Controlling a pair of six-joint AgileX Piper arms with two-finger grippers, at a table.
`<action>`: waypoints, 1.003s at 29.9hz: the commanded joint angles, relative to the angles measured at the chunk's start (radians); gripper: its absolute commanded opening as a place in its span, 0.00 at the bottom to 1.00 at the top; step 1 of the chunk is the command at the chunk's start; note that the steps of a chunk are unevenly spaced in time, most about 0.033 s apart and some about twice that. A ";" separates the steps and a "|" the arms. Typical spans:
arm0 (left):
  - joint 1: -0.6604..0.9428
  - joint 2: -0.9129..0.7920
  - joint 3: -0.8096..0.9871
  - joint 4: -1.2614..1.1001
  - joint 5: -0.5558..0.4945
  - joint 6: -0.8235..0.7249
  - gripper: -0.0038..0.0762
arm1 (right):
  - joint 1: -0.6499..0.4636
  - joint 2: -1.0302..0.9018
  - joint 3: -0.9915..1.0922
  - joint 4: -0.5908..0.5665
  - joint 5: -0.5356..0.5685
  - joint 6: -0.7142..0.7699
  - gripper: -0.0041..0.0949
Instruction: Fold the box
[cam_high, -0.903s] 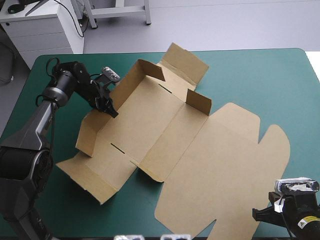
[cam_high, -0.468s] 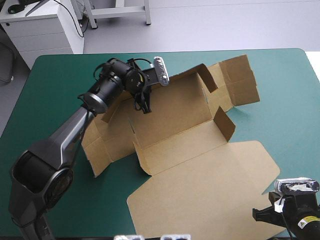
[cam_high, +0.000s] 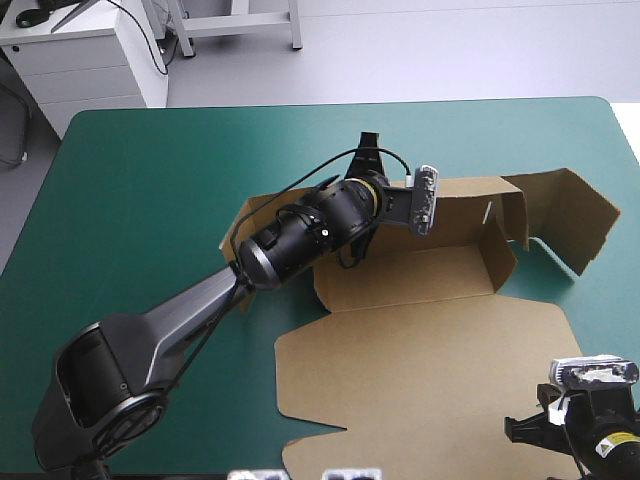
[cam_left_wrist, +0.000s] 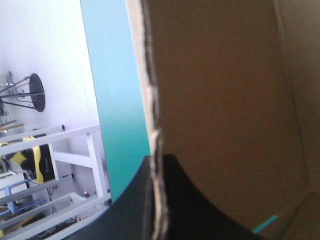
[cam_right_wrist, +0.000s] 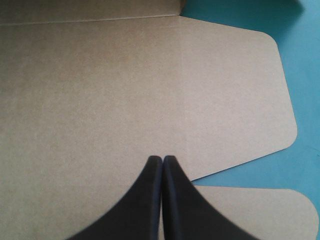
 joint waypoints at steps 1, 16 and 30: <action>-0.024 -0.053 -0.029 0.075 -0.119 -0.055 0.04 | -0.001 0.011 -0.025 0.007 -0.055 -0.003 0.02; -0.024 0.005 -0.029 0.079 -0.181 -0.085 0.04 | -0.001 0.017 -0.068 -0.006 -0.091 0.025 0.02; -0.046 0.044 0.069 0.471 -0.256 -0.463 0.04 | -0.001 0.327 -0.447 -0.173 -0.214 0.171 0.02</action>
